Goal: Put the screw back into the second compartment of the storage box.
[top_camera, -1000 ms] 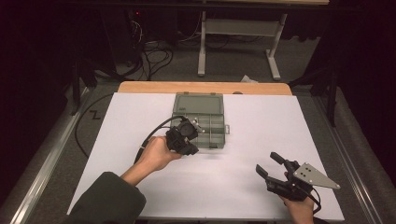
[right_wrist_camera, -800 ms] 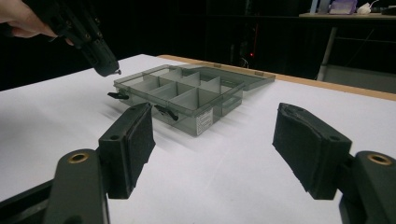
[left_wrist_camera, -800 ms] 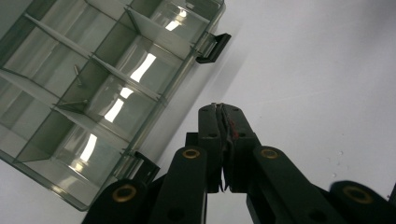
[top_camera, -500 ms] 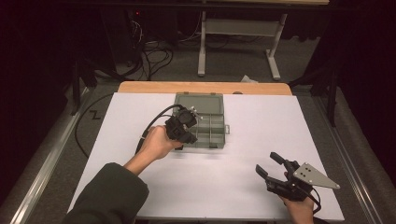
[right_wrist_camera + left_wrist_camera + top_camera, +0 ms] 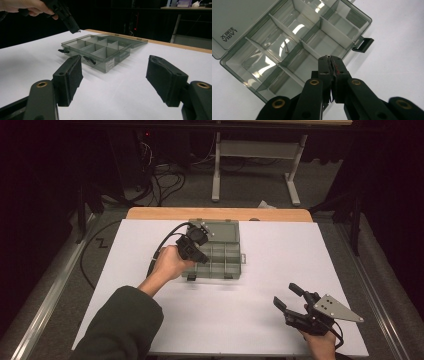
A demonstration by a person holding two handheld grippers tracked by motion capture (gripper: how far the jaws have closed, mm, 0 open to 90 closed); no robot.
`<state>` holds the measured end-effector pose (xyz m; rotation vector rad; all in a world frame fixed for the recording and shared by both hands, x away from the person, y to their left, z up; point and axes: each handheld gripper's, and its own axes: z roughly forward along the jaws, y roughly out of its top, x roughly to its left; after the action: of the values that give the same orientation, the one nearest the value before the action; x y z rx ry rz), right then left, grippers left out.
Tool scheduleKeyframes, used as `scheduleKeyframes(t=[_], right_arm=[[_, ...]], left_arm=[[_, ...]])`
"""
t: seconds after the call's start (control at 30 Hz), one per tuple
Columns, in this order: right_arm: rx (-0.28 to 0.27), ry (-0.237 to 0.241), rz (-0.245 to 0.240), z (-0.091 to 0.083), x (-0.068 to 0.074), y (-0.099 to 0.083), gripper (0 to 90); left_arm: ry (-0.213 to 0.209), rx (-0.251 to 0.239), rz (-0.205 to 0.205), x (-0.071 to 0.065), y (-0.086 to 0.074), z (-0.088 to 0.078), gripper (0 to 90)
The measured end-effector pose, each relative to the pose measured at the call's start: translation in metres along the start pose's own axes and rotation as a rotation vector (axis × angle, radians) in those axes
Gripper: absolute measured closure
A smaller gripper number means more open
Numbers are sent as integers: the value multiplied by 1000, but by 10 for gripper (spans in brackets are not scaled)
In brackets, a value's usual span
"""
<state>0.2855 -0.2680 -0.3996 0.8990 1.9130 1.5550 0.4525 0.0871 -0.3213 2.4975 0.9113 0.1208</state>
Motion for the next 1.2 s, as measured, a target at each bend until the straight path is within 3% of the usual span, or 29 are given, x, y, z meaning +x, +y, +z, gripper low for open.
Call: scheduleKeyframes(t=[0.37, 0.57, 1.2], right_arm=[[-1, 3, 3, 0, 0, 0, 307], [-1, 3, 2, 0, 0, 0, 308], [2, 9, 2, 0, 0, 0, 307]], left_arm=[[15, -1, -66, 19, 5, 12, 870], [19, -4, -123, 32, 6, 18, 870], [55, 52, -159, 45, 19, 39, 869]])
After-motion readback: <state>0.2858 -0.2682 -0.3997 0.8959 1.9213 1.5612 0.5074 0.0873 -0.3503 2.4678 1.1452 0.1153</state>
